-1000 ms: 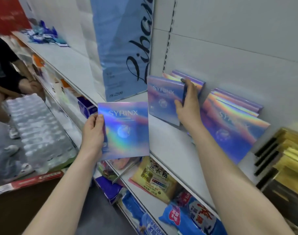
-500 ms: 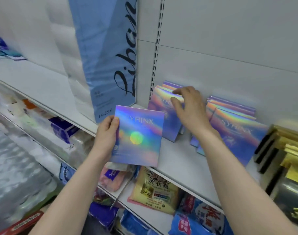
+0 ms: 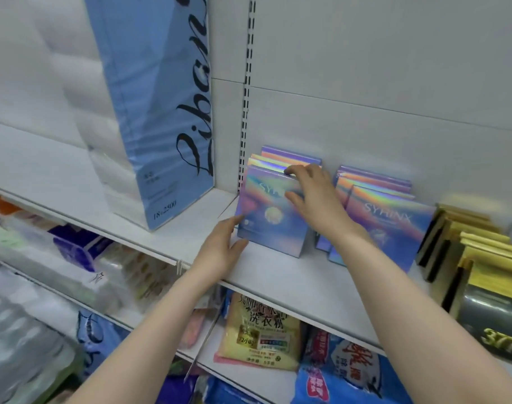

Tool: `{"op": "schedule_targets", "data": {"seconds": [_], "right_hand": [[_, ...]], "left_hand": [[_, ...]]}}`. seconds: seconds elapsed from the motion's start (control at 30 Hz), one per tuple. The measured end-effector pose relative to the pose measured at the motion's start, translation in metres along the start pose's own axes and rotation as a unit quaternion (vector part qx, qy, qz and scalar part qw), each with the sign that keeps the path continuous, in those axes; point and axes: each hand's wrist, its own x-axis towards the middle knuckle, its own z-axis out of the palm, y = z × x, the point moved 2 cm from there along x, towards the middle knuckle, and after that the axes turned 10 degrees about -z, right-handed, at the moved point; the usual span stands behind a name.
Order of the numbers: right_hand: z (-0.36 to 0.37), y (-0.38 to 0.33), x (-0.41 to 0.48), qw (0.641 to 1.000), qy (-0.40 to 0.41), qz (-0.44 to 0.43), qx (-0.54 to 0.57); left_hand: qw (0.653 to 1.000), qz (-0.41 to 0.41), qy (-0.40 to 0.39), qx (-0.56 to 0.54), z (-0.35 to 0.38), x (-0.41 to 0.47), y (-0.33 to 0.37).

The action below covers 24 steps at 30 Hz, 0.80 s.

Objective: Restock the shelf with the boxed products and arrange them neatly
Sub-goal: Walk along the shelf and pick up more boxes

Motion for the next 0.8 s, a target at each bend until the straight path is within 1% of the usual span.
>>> {"op": "schedule_targets", "data": {"seconds": [0.07,0.1,0.2,0.27,0.4,0.53,0.6,0.7,0.8], "right_hand": [[0.006,0.002,-0.003,0.994,-0.012,-0.023,-0.103],[0.008,0.003,-0.004,0.991,-0.016,-0.029,-0.131],[0.01,0.005,-0.004,0.981,-0.011,-0.029,-0.19],[0.011,0.004,-0.005,0.978,-0.014,-0.026,-0.206],[0.01,0.004,-0.013,0.98,-0.018,-0.019,-0.195],[-0.003,0.001,-0.042,0.986,0.013,0.011,-0.167],[-0.011,-0.002,-0.065,0.988,0.035,0.023,-0.15],[-0.022,-0.006,-0.112,0.987,0.083,0.063,-0.119],[-0.034,-0.009,-0.167,0.981,0.119,0.118,-0.095]], "left_hand": [[0.997,0.004,-0.018,0.071,0.007,0.002,-0.001],[0.996,0.007,-0.016,0.088,0.008,0.003,0.0],[0.993,-0.001,-0.01,0.116,0.009,0.006,0.002],[0.99,0.002,-0.012,0.137,0.009,0.006,0.001],[0.984,0.03,-0.012,0.174,0.006,0.009,-0.001],[0.978,0.079,0.014,0.193,0.006,0.005,0.0],[0.976,0.114,0.03,0.182,0.01,-0.004,0.004],[0.975,0.157,0.031,0.155,0.022,-0.025,0.016],[0.978,0.171,0.014,0.116,0.045,-0.051,0.035]]}}
